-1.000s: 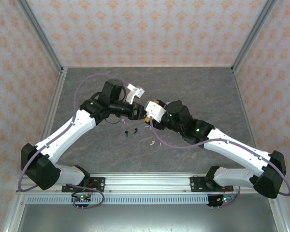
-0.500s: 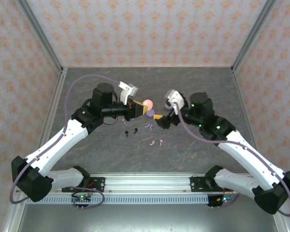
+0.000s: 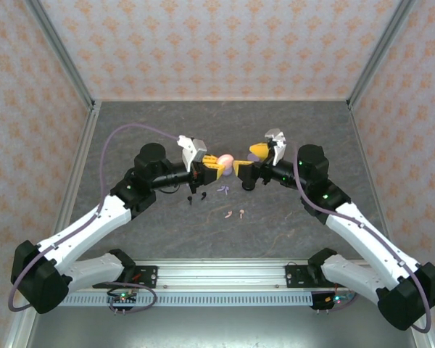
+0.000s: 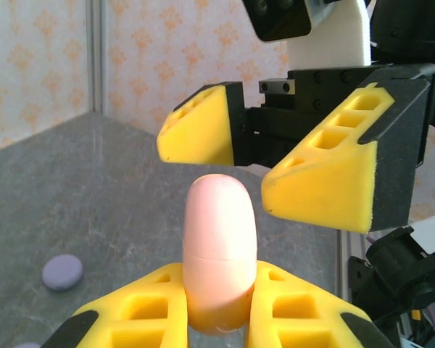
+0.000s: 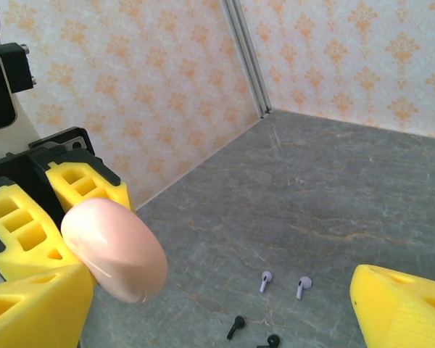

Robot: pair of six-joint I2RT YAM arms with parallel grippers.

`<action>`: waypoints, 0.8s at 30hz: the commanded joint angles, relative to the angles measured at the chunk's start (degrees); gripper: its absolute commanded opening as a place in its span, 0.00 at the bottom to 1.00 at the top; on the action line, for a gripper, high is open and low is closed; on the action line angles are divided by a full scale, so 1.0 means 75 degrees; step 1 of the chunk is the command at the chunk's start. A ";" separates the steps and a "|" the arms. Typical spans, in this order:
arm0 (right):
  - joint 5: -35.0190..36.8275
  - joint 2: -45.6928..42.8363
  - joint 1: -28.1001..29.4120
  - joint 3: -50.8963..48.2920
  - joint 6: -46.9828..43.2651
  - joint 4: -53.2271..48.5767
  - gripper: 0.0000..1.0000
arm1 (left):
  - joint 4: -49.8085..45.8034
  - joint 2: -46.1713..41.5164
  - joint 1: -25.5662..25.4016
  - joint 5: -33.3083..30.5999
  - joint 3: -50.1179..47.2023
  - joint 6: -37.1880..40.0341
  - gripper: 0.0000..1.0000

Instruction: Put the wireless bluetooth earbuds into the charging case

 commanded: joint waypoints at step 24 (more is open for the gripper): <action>0.0259 0.0730 -0.0035 0.0849 0.0068 0.0126 0.89 | -0.0004 -0.0080 -0.0280 -0.0218 0.0089 0.1008 0.00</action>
